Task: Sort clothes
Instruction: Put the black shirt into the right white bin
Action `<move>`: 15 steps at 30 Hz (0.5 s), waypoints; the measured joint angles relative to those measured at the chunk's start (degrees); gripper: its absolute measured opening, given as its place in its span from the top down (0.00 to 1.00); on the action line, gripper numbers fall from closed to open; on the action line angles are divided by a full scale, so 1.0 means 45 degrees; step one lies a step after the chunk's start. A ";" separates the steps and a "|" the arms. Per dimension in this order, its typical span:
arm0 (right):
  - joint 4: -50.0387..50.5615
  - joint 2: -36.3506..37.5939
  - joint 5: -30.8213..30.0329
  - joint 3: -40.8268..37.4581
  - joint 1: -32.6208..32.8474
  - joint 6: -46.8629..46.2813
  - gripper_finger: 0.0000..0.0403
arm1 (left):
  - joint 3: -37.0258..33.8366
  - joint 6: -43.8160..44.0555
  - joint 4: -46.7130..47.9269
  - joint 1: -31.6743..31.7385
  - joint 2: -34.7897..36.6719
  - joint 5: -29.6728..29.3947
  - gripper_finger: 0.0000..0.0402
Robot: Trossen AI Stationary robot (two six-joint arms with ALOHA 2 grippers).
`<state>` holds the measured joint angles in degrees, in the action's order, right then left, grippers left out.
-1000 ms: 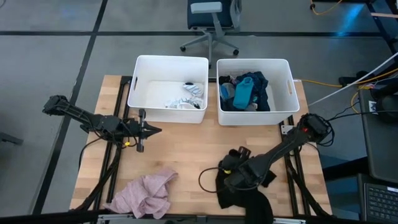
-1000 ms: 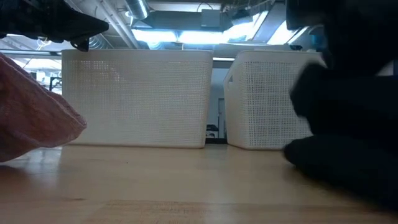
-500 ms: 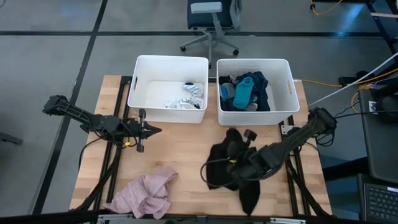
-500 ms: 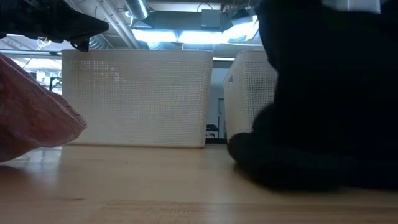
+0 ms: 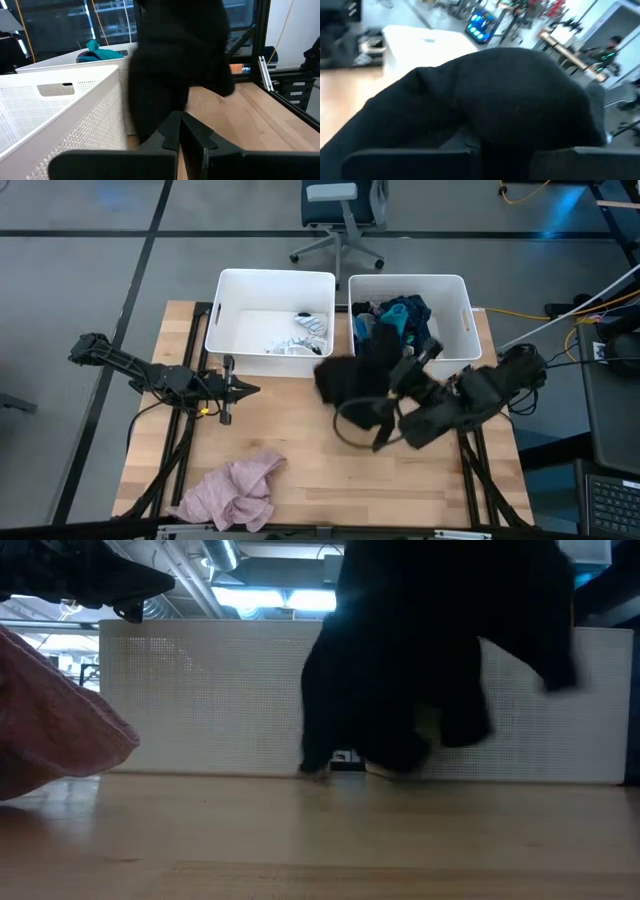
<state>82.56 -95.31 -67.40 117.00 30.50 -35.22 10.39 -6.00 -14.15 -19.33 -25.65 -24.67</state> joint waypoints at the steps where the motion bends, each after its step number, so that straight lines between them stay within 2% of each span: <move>1: 0.0004 0.0000 -0.0266 0.0409 -0.0126 0.0419 0.88 | 0.0000 0.0000 0.0000 0.0000 0.0000 0.0005 1.00; 6: -0.0007 0.0000 -0.1505 0.2242 -0.0901 0.2383 0.88 | 0.0000 0.0003 0.0005 -0.0003 0.0000 0.0000 1.00; 11: -0.0053 0.0007 -0.3307 0.3993 -0.1780 0.4018 0.88 | 0.0000 0.0003 0.0000 -0.0002 0.0000 0.0000 1.00; 15: -0.1725 0.0484 -0.4494 0.3785 -0.2512 0.6366 0.88 | 0.0000 0.0004 0.0005 0.0000 0.0000 0.0000 1.00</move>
<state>74.80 -93.13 -87.62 134.03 19.19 -6.57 10.39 -5.98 -14.13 -19.33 -25.65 -24.67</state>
